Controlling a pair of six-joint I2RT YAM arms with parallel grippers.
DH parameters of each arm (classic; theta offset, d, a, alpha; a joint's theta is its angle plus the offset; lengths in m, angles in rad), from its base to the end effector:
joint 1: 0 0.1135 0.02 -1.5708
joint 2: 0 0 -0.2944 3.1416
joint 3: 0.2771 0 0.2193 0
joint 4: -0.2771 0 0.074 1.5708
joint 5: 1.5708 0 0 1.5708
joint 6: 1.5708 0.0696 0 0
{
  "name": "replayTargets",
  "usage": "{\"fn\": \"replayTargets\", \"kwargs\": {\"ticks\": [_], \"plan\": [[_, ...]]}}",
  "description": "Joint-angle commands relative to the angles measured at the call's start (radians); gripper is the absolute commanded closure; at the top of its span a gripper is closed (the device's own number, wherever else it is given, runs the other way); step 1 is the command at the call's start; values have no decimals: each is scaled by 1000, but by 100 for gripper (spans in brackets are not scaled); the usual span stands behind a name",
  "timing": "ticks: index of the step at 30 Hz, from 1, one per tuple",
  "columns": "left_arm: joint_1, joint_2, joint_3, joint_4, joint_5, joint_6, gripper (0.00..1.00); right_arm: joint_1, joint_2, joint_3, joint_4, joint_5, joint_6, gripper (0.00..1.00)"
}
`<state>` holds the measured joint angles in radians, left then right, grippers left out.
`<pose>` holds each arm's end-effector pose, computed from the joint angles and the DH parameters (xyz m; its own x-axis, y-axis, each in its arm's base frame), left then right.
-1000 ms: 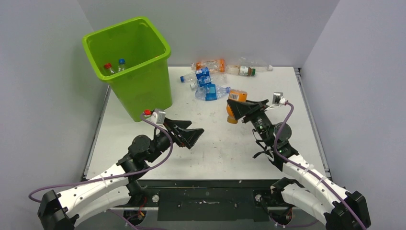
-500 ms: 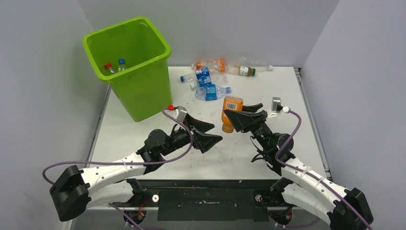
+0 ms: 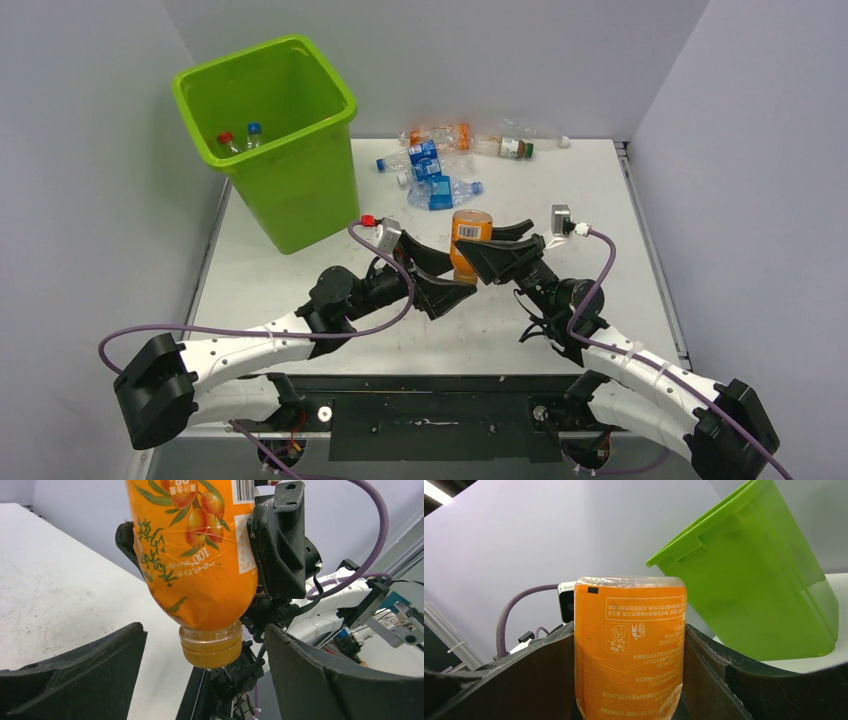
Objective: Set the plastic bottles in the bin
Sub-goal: Place the plastic bottle in the trash bin.
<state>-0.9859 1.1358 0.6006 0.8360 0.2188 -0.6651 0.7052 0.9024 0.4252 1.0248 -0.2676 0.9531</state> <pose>0.1219 -0.2114 0.3666 -0.4442 -0.4203 -0.7912 0.8314 0.1356 -0.5388 0.1198 0.1261 0.3744 -0.4201 0.6748 -0.6067 -0.7848 0.0655 0.6163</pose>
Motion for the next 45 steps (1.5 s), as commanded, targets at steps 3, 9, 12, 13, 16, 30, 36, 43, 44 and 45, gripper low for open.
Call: {"fn": "replayTargets", "kwargs": {"ticks": [3,9,12,13,16,30,36,43,44,45], "plan": [[-13,7,56,62,16,23,39,32,-1,18,73,-4,-23,61],[-19,5,56,58,27,35,78,54,-5,21,55,9,-39,59],[-21,-15,61,10,16,78,100,56,-18,48,-38,5,-42,19],[-22,-32,63,-24,2,104,100,56,-28,72,-97,-4,-58,5],[-19,-119,89,-229,-66,278,100,54,-97,168,-369,-1,-130,10],[-32,-399,279,-1167,-323,1583,100,53,-28,802,-1605,-19,-617,10],[-63,-425,140,-1014,-480,2127,100,53,-52,777,-1616,-86,-618,10],[-76,-364,167,-1008,-417,2303,100,54,100,845,-1715,-233,-672,10],[-84,-354,176,-1010,-413,2313,100,55,119,841,-1712,-252,-675,10],[-91,-344,186,-1010,-410,2321,100,54,133,841,-1713,-256,-682,10]]}}
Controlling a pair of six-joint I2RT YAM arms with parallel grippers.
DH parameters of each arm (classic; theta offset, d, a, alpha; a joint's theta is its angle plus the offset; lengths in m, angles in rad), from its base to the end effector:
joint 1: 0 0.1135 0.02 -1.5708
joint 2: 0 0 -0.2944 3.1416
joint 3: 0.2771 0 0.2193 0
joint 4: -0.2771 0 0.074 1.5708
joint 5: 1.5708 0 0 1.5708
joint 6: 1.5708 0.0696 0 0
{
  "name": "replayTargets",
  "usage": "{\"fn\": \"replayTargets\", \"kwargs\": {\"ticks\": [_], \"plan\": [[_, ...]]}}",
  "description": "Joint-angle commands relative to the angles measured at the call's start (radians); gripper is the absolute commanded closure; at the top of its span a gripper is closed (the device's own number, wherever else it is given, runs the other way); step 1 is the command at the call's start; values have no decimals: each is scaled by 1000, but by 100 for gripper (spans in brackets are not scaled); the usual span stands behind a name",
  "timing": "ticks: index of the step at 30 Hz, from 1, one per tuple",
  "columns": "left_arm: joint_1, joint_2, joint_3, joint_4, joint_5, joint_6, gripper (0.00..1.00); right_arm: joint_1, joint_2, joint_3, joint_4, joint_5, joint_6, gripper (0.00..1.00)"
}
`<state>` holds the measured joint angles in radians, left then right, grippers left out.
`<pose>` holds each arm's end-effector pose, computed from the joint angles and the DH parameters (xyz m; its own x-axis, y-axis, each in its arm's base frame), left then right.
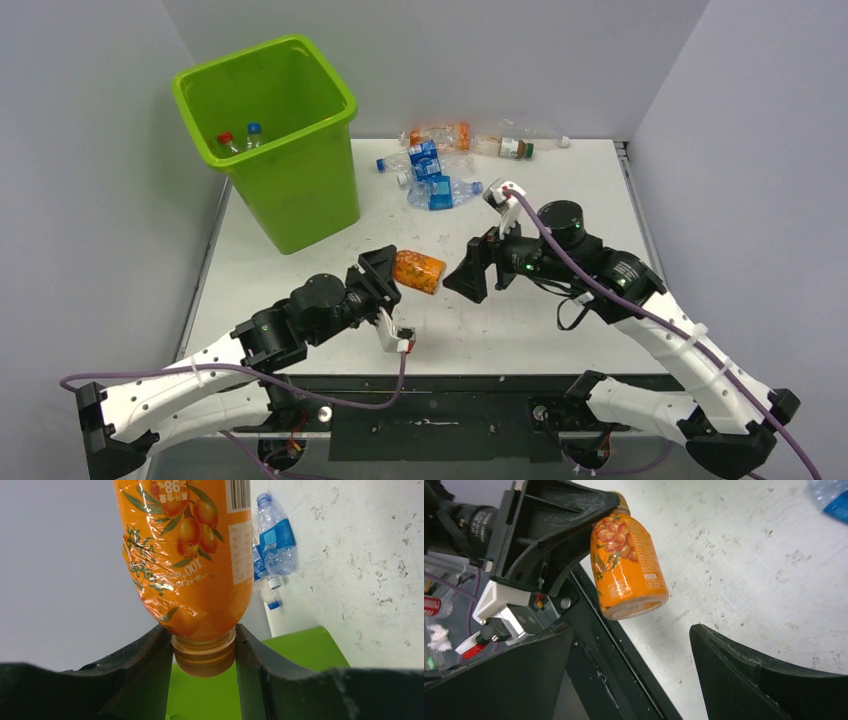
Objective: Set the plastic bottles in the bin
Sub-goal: Place the plastic bottle in the trash bin.
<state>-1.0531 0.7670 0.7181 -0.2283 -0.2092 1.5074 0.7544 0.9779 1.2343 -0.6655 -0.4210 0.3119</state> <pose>0.0909 -0.1304 0.3285 0.7411 0.6714 -0.0042 0.1827 -0.1957 0.9635 0.1048 0.1375 0.4145 -0.5515 -0.1340 -0.8233 -0.7660 0.4722 0.4363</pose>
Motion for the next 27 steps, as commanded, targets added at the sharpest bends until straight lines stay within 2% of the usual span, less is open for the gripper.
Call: {"fn": "replayTargets", "kwargs": {"ticks": [1,7,14,19,26,27], "plan": [[-35,32,76,56,20,154,100,6,70,30,-22,-103,-55,10],[-84,82,120,31,12,184,100,5,124,40,43,-151,-58,10],[-96,112,177,-20,0,214,100,14,188,39,1,-153,-82,10],[-96,115,203,-49,-10,228,100,19,189,-6,-7,-156,-81,3],[-96,115,222,-61,-13,222,99,19,170,-35,45,-160,-56,52],[-96,114,224,-54,-9,206,89,19,160,-36,60,-153,-56,58]]}}
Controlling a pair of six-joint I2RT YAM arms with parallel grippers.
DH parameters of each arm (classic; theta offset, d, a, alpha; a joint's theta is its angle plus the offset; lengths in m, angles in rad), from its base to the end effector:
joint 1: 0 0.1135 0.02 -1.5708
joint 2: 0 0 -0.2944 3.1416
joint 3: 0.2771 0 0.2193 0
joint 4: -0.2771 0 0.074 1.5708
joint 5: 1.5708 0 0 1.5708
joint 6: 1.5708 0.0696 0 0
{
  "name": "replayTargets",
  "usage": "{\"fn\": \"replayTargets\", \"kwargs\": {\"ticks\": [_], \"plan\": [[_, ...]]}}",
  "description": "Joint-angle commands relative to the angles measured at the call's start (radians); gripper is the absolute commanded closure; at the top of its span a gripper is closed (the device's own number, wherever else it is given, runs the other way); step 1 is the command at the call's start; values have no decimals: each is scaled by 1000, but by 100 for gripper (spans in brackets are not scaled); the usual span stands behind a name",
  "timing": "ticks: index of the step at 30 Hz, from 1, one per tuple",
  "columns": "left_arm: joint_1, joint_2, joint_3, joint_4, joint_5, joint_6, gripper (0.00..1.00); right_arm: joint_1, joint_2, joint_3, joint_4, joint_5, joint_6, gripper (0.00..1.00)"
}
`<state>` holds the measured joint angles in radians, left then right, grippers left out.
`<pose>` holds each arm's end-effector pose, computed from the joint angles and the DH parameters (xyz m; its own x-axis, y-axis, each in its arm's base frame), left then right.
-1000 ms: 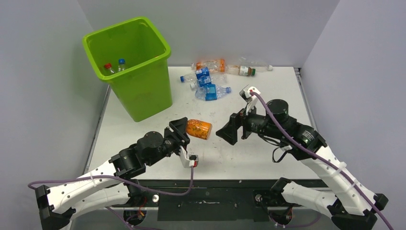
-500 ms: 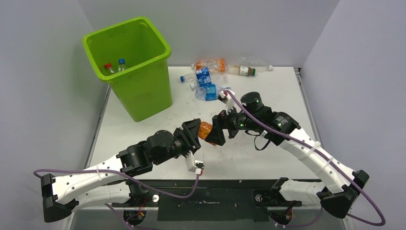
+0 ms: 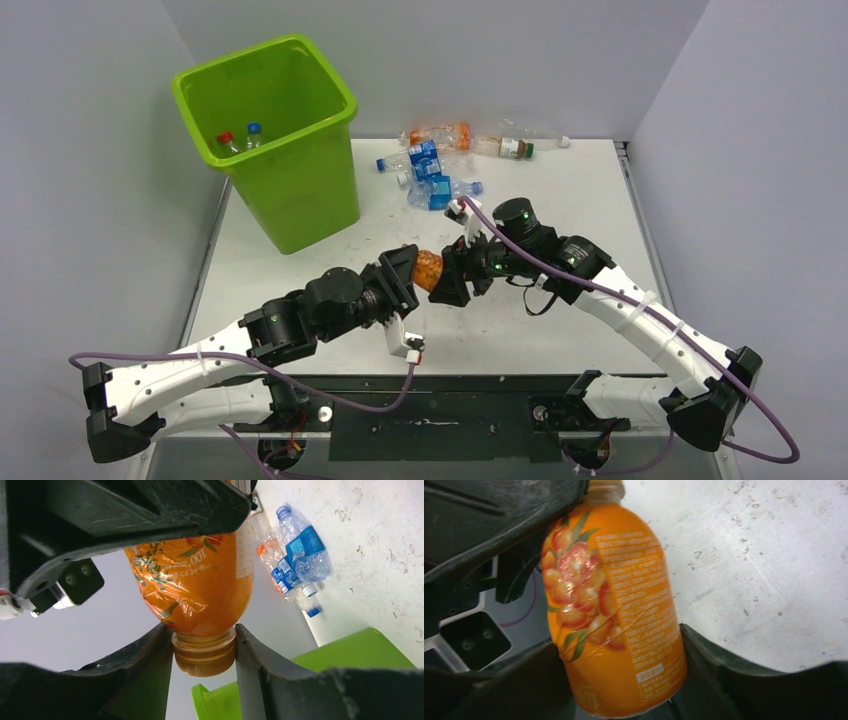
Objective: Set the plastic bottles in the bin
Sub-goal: Place the plastic bottle in the trash bin.
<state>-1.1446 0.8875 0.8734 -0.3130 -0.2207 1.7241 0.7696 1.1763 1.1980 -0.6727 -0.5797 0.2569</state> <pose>0.0884 -0.1579 0.3532 0.8136 0.5405 0.2141 0.0087 -0.3795 0.9251 0.1326 0.1816 0.3697 -0.6484 -0.3322 -0.6850 -0.7551 0.3950 0.5232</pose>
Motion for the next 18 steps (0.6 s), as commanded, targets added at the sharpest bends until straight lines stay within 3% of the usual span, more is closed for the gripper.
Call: {"fn": "replayTargets", "kwargs": {"ticks": [1,2,4,7,10,14,18], "plan": [[-5,-10,71,44,7,-36,76,4,-55,-5,86,11,0,61],[-5,-15,71,61,16,-66,60,4,-78,-11,111,18,2,63],[-5,-28,69,111,22,-163,0,2,-136,-35,183,39,11,67],[-5,-61,47,191,14,-317,4,2,-258,-102,322,119,21,69],[-6,-121,0,329,11,-590,4,2,-410,-226,497,206,34,69],[-6,-171,-10,409,5,-1145,4,2,-587,-452,755,301,52,69],[-3,-126,6,509,34,-1718,4,2,-626,-528,798,328,53,69]]}}
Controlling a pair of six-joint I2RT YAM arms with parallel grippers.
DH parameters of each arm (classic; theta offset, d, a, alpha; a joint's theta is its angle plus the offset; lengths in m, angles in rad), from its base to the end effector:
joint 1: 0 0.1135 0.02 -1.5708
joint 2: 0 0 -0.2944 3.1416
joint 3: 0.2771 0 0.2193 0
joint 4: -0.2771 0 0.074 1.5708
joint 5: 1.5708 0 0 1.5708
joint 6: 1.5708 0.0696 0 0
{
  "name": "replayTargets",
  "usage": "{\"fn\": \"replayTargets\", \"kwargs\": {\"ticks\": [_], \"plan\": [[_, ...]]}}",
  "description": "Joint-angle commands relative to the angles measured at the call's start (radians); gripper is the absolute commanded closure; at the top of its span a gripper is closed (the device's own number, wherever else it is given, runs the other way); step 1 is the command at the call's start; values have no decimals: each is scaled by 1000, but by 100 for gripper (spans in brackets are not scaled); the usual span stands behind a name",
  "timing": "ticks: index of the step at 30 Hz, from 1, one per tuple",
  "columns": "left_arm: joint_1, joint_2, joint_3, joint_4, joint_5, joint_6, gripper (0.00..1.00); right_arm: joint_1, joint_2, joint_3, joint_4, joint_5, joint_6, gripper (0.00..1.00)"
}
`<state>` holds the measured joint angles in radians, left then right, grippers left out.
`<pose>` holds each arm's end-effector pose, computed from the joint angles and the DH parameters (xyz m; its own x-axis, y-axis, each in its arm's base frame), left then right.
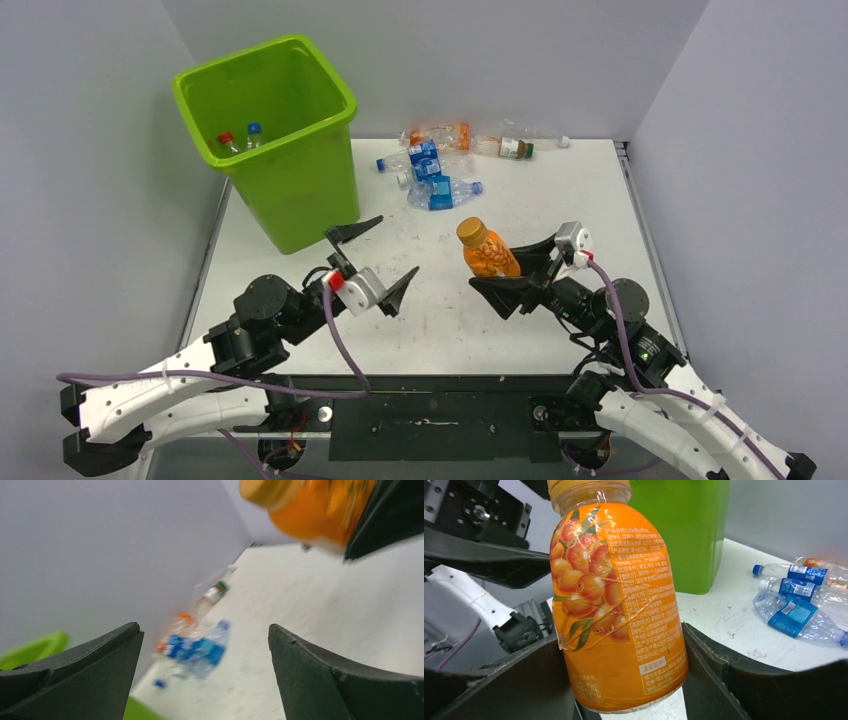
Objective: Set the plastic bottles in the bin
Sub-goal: Place the plastic bottle in the trash bin.
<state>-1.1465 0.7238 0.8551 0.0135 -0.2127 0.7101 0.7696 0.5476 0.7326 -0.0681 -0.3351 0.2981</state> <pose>0.0715 -0.1226 0.4161 0.5697 0.2867 -0.7702 0.5715 0.5352 0.6220 0.0586 0.0886 0.3808 -0.1818 0.2100 -0.9606 -0.8770 0.4072 0.2550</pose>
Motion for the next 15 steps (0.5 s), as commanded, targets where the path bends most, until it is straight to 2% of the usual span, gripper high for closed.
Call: {"fn": "replayTargets", "kwargs": {"ticks": [1,4,9,11,13,15], "plan": [[1,51,1,256,47,-814,4,2,-3,-79,205,88,16,69],[34,105,-54,498,132,-1083,4,2,-40,-140,276,102,40,69],[196,242,-33,711,350,-1500,3,3,-86,-199,343,119,75,70],[229,292,-22,777,409,-1566,1,3,-90,-213,357,120,86,70],[231,326,2,773,431,-1569,0,4,-87,-223,367,117,94,70],[232,353,28,759,449,-1566,5,4,-77,-224,374,110,99,70]]}}
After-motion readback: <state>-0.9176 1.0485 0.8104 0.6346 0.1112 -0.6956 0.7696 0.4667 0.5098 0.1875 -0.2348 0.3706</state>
